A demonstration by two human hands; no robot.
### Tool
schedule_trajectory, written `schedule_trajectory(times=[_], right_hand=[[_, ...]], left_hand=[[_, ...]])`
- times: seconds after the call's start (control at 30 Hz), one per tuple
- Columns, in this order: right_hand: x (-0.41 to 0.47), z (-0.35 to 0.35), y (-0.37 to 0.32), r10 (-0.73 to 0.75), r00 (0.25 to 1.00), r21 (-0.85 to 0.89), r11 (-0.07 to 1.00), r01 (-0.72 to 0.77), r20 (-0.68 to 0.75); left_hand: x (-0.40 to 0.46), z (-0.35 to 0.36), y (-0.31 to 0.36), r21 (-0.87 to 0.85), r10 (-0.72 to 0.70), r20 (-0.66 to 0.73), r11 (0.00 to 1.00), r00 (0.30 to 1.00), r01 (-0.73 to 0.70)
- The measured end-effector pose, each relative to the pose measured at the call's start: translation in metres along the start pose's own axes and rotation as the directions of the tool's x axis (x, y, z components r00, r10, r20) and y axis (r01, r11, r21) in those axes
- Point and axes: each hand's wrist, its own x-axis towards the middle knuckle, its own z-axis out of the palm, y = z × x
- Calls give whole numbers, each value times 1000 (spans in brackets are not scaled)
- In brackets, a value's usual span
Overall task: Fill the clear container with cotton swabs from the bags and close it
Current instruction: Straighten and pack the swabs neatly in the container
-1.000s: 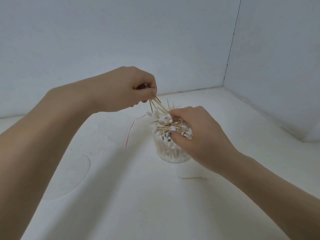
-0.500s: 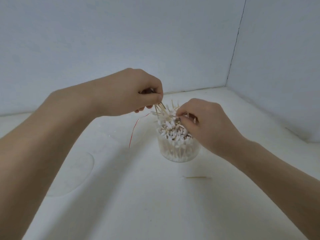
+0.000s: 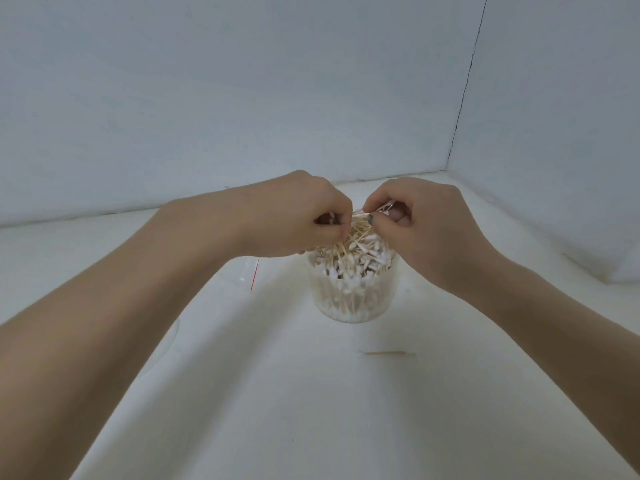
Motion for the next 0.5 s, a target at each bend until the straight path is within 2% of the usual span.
schedule_trajectory(times=[0.3,0.5], right_hand=[[-2,-2,-5,-30,1000,7,1000,30,-6],[1,-14,-12,-124,992,-47,991,123,-11]], left_hand=[[9,15,6,66,64,19,996,998,-65],[9,19,2,27,46,15,999,999,-46]])
